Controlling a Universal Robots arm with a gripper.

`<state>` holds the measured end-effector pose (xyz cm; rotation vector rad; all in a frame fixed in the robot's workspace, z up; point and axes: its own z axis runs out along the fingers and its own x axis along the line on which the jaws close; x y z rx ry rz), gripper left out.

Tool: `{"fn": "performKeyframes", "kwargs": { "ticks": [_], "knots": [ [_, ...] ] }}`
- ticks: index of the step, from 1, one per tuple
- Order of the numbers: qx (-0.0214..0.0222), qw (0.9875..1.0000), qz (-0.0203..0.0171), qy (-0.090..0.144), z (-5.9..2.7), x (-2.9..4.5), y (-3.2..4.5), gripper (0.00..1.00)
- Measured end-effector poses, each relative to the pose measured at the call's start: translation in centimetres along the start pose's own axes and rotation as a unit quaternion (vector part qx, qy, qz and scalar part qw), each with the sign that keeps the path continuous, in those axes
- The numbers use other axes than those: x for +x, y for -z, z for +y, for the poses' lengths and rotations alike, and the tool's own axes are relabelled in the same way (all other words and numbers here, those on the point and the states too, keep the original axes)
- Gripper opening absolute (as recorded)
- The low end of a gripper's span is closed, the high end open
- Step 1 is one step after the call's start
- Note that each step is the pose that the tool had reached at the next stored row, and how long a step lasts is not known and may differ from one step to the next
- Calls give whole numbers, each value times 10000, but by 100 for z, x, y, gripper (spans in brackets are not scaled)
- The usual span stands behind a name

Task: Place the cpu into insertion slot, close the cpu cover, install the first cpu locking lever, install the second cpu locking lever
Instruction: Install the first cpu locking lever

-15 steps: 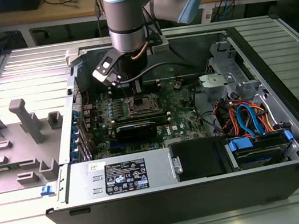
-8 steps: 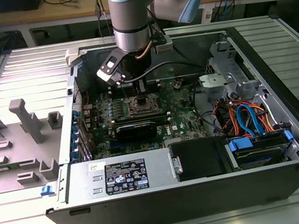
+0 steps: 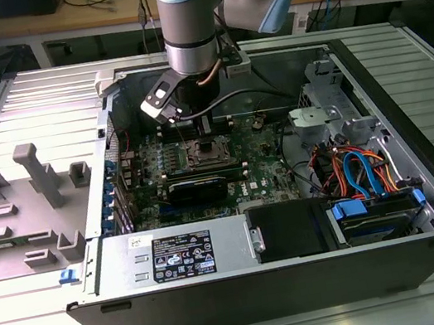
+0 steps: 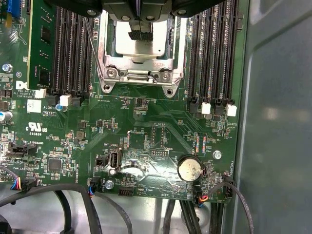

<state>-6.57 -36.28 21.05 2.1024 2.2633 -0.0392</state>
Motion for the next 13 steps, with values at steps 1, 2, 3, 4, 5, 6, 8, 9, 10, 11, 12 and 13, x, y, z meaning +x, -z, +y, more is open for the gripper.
{"fn": "performKeyframes", "kwargs": {
  "ticks": [1, 2, 3, 4, 5, 6, 8, 9, 10, 11, 12, 13],
  "knots": [
    [0, 10000, 1, 0, 1, 0, 3, 11],
    [0, 10000, 0, 0, 0, 0, 8, 11],
    [0, 10000, 0, 0, 0, -1, 11, 11],
    [0, 10000, 0, 0, 0, -1, 17, 11],
    [0, 10000, 0, 0, 0, -2, 32, 11],
    [0, 10000, 0, 0, 1, -2, 39, 11],
    [0, 10000, 0, 0, 1, -3, 54, 11],
    [0, 10000, 0, 0, 1, -4, 65, 11],
    [0, 10000, 0, 0, 1, -4, 65, 11],
    [0, 10000, 0, 0, 1, -4, 66, 11],
    [0, 10000, -1, 0, 1, -4, 68, 11],
    [0, 10000, 0, 0, 1, -4, 71, 11]
  ]
}}
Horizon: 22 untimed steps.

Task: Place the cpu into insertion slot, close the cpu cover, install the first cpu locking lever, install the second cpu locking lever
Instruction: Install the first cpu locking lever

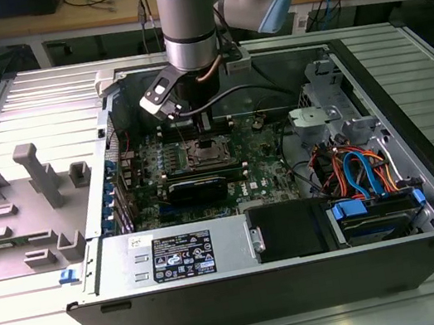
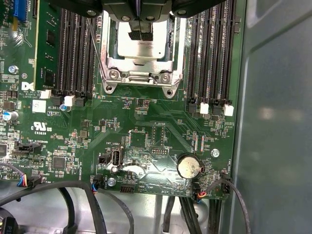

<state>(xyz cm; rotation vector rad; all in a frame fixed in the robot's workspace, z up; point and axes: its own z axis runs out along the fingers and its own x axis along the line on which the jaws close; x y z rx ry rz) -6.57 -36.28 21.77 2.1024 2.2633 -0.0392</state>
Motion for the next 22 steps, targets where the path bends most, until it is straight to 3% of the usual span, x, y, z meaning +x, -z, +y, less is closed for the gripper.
{"fn": "performKeyframes", "kwargs": {
  "ticks": [22],
  "knots": [
    [0, 10000, 0, 0, 0, -2, 36, 11]
  ]
}}
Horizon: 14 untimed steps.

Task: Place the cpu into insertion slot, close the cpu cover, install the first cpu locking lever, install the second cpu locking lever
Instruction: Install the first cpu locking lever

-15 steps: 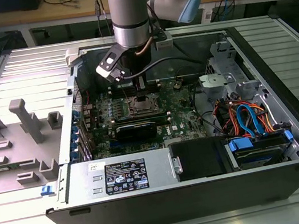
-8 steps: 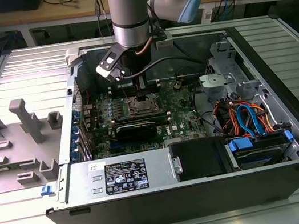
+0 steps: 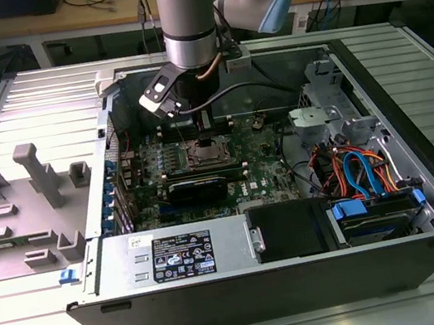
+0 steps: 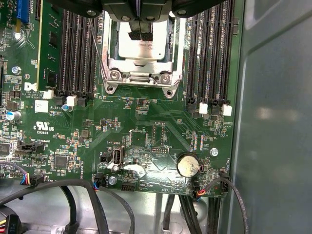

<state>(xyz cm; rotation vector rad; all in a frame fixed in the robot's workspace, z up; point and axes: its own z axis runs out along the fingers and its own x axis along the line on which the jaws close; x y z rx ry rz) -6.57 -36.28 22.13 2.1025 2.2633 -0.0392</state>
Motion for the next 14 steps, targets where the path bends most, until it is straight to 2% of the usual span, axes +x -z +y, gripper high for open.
{"fn": "performKeyframes", "kwargs": {
  "ticks": [4, 8, 10, 14],
  "knots": [
    [-4, 10000, 2, 82, 0, 0, 0, 11],
    [-23, 9992, 7, 407, 0, 0, 0, 11],
    [-34, 9981, 11, 619, 0, 0, 0, 11],
    [-35, 9980, 10, 631, 1, -4, 65, 11]
  ]
}}
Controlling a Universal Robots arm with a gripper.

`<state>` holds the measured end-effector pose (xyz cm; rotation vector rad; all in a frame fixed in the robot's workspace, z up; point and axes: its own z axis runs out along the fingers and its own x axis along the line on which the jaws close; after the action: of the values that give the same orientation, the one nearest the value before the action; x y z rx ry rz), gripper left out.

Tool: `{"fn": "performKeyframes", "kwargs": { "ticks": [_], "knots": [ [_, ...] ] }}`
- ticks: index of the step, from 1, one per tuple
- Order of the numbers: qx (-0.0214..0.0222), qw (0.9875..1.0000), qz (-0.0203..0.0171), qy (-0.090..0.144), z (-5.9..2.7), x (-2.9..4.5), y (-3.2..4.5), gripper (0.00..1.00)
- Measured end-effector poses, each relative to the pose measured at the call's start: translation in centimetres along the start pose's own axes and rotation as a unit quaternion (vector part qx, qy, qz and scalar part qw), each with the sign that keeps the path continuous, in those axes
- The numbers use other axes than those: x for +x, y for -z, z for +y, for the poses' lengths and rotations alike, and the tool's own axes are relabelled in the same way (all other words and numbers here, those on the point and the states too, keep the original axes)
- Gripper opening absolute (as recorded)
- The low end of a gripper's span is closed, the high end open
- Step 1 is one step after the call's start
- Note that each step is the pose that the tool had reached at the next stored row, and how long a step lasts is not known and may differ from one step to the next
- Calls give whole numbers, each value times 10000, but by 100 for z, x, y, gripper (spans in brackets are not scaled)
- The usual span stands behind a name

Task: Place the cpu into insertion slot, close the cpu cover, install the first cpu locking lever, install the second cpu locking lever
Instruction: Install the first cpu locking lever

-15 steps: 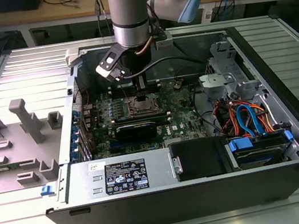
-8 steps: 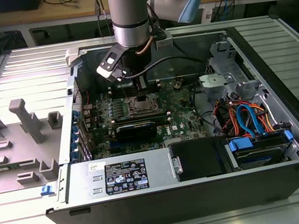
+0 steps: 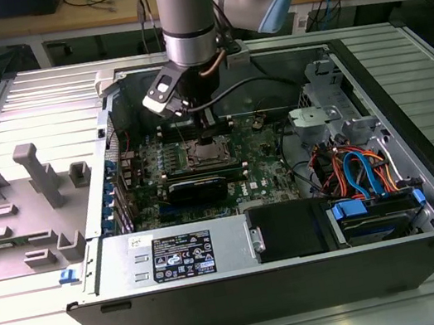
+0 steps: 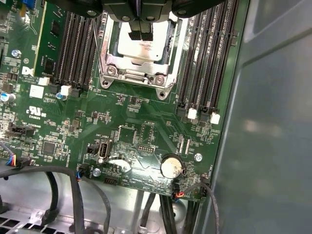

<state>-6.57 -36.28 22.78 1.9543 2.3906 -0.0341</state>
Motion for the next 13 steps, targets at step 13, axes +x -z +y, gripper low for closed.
{"fn": "performKeyframes", "kwargs": {
  "ticks": [13],
  "knots": [
    [-49, 9962, 15, 875, 2, -5, 92, 11]
  ]
}}
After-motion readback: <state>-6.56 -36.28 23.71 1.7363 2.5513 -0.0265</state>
